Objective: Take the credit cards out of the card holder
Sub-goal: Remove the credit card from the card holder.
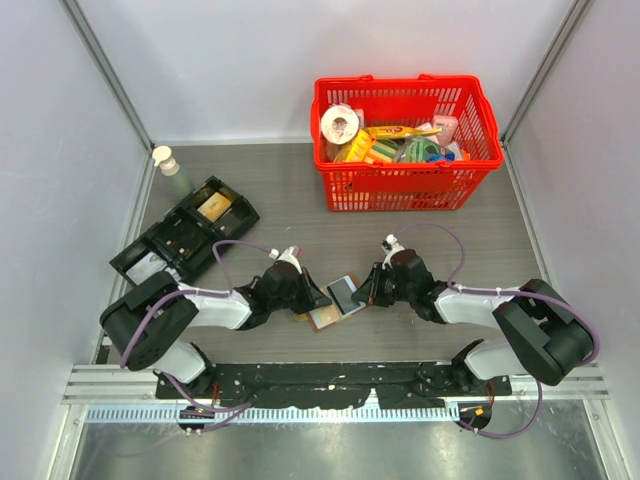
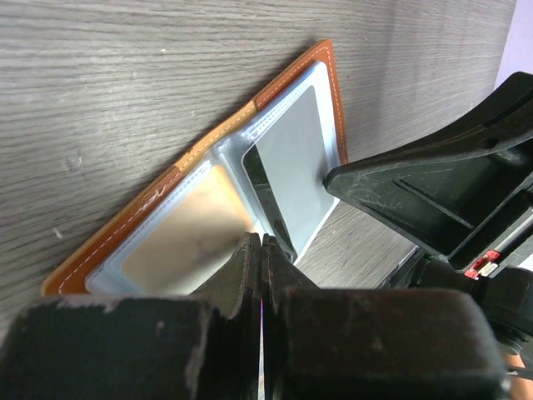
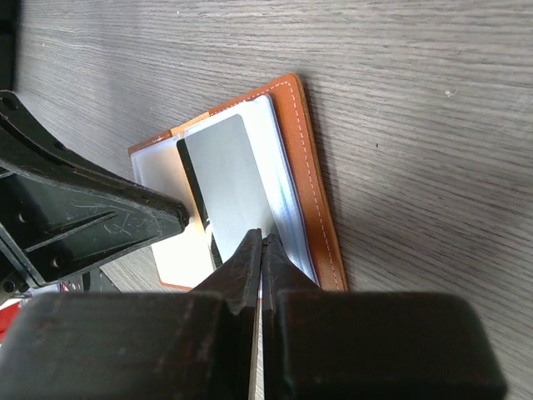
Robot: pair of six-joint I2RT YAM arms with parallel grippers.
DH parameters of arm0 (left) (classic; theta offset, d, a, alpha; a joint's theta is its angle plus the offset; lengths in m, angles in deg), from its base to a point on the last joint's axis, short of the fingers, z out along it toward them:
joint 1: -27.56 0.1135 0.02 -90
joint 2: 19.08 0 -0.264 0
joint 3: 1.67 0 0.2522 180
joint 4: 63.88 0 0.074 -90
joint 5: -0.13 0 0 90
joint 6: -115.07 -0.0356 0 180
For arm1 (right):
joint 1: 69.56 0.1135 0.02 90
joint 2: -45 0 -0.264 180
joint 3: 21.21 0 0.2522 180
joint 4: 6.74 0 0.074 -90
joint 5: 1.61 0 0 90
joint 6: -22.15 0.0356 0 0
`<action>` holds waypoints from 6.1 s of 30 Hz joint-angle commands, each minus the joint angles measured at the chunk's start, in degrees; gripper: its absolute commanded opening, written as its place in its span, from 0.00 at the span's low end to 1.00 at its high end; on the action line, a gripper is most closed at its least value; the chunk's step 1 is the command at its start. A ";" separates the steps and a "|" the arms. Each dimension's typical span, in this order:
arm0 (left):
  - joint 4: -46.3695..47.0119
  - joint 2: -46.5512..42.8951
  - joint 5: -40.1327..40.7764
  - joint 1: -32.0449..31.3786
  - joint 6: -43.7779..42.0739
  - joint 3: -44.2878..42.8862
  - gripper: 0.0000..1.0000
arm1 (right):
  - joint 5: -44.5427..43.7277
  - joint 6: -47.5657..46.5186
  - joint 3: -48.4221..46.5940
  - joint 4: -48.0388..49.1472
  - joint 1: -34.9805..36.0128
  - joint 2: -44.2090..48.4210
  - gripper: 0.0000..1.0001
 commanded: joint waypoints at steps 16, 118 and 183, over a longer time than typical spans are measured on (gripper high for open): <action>-5.58 -2.49 1.43 -0.18 -2.70 -2.76 0.24 | -2.25 -9.93 -10.59 -12.94 -0.46 -0.24 0.03; -10.85 -2.31 11.45 -2.90 2.93 -0.21 0.00 | 0.91 -6.59 -3.66 -10.74 -0.46 -4.82 0.03; -18.05 -20.58 14.08 -2.90 -5.76 0.77 0.00 | 0.12 -5.80 -8.66 -13.28 5.51 4.31 0.28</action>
